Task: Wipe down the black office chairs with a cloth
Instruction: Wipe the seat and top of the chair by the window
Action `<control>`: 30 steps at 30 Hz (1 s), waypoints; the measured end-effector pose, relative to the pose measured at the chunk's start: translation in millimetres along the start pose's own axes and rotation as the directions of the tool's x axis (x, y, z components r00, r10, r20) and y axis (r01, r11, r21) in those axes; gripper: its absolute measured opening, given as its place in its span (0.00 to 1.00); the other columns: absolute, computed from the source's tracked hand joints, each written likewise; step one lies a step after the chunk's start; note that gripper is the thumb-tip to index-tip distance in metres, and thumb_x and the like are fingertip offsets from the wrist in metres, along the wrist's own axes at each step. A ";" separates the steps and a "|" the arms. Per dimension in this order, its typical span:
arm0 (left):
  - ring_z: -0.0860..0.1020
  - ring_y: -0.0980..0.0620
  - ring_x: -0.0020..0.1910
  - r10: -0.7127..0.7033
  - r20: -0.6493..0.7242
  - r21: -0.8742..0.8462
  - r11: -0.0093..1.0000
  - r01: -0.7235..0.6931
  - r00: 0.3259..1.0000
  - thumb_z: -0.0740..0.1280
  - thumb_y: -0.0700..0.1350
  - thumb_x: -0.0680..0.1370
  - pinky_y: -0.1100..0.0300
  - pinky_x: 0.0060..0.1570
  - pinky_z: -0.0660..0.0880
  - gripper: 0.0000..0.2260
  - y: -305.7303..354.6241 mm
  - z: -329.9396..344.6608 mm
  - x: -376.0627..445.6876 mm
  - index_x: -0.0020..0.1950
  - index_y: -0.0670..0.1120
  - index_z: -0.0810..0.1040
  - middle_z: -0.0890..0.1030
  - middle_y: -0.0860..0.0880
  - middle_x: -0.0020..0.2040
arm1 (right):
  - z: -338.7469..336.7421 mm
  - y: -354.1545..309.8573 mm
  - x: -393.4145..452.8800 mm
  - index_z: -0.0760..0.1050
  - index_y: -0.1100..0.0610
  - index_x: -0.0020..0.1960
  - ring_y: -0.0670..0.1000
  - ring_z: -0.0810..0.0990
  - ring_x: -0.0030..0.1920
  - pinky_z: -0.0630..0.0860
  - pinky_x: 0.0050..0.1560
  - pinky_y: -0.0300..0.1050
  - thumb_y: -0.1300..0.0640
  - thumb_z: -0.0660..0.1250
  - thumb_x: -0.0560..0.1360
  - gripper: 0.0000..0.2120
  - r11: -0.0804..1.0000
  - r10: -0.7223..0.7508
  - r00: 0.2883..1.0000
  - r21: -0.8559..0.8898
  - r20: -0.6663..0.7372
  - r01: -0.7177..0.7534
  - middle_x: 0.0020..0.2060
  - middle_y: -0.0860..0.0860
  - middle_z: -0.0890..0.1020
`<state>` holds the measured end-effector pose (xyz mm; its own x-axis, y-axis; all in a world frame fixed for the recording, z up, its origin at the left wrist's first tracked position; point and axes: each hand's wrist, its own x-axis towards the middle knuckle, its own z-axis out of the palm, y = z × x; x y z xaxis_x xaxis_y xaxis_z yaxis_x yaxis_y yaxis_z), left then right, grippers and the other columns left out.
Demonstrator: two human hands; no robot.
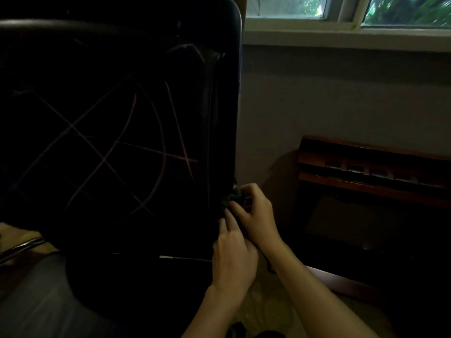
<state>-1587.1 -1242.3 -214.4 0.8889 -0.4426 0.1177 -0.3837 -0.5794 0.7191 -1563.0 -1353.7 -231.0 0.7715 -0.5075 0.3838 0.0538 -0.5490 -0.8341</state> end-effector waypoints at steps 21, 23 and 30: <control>0.53 0.50 0.78 -0.128 0.150 -0.004 0.991 0.130 0.980 0.58 0.43 0.82 0.62 0.72 0.55 0.33 -35.8 40.9 -8.0 0.80 0.47 0.42 0.48 0.48 0.80 | 25.8 53.1 -22.4 0.71 0.56 0.52 0.44 0.76 0.46 0.74 0.45 0.39 0.58 0.72 0.74 0.12 0.997 -0.010 1.000 0.073 0.023 0.009 0.47 0.51 0.76; 0.52 0.50 0.78 -0.181 0.178 -0.015 0.982 0.186 0.967 0.59 0.43 0.82 0.59 0.74 0.54 0.33 -44.8 50.6 -10.5 0.80 0.48 0.42 0.48 0.49 0.80 | 31.4 66.6 -29.8 0.71 0.56 0.51 0.44 0.75 0.45 0.72 0.44 0.37 0.58 0.71 0.74 0.11 0.998 0.018 0.999 0.064 0.043 -0.021 0.47 0.50 0.75; 0.53 0.49 0.78 -0.283 0.234 -0.025 0.955 0.297 0.930 0.61 0.45 0.81 0.54 0.75 0.58 0.34 -62.6 64.4 -11.4 0.80 0.50 0.42 0.49 0.49 0.80 | 38.9 87.9 -44.5 0.70 0.55 0.49 0.42 0.74 0.45 0.70 0.42 0.33 0.58 0.71 0.75 0.09 0.996 0.083 0.992 0.022 0.098 -0.085 0.45 0.48 0.74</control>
<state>-1589.4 -1245.1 -304.9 0.8769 -0.4078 -0.2544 -0.0962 -0.6674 0.7385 -1568.0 -1353.5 -336.8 0.8315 -0.4840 0.2728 0.0016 -0.4890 -0.8723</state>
